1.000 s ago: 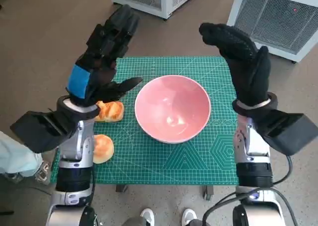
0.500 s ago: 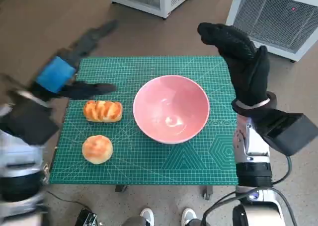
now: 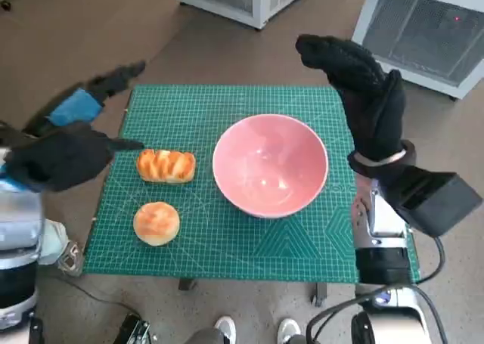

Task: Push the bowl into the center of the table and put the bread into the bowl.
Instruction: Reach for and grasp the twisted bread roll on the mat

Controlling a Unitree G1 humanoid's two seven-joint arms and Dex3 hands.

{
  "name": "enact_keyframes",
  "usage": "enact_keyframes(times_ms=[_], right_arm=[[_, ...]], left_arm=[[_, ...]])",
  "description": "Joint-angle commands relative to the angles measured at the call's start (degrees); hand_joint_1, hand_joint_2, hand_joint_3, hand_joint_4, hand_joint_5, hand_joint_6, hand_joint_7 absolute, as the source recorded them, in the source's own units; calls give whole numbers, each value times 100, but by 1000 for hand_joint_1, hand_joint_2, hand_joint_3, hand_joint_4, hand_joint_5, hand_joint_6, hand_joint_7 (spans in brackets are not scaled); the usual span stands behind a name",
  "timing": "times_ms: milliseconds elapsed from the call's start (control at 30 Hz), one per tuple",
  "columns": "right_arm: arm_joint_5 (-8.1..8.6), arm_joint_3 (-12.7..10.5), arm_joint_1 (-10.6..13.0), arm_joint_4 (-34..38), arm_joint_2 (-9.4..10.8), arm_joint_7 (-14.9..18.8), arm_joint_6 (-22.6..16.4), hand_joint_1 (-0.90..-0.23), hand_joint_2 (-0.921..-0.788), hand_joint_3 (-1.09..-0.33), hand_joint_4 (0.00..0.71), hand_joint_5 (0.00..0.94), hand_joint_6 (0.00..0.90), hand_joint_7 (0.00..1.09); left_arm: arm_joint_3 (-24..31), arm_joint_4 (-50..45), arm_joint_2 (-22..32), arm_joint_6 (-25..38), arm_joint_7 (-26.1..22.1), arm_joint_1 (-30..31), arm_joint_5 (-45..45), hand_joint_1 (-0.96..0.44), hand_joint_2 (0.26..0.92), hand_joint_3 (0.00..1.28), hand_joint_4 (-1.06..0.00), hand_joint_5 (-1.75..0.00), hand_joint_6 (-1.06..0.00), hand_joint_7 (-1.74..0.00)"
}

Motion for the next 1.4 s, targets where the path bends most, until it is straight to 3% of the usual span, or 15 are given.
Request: enact_keyframes(times_ms=[33,400,933,1167,1267,1367,1400], right_arm=[[15,-16,46,120,56,-54,25,-761,-921,-749,192,2,136,334],[34,-1,100,65,95,-78,44,-738,-921,-756,189,0,125,348],[127,9,204,-148,101,-43,146,-744,-921,-751,189,0,117,366],[78,8,247,-214,88,-77,140,-746,-921,-750,190,0,113,372],[56,10,256,-224,90,-90,124,-743,-921,-750,190,0,111,374],[50,7,260,-218,89,-91,112,-741,-921,-751,190,1,110,377],[51,8,262,-220,90,-89,111,-740,-921,-751,190,1,109,378]], left_arm=[[-352,268,-21,63,-133,-159,160,-111,738,4,-204,-5,-323,-30],[-1166,1309,-306,-192,-24,-376,618,-131,738,4,-224,-6,-344,-19],[-1924,2605,-831,-222,263,-706,1318,-106,748,6,-217,-1,-349,-9],[-2156,3303,-1019,-156,242,-934,1545,-85,750,5,-232,-6,-373,-16],[-2260,3671,-1102,-293,442,-996,1655,-71,755,7,-267,-19,-414,-32],[-2345,4018,-1154,-556,779,-1030,1755,-25,798,10,-605,-124,-655,-62],[-2358,4112,-1162,-650,910,-1033,1784,-19,806,9,-648,-169,-691,-62]])
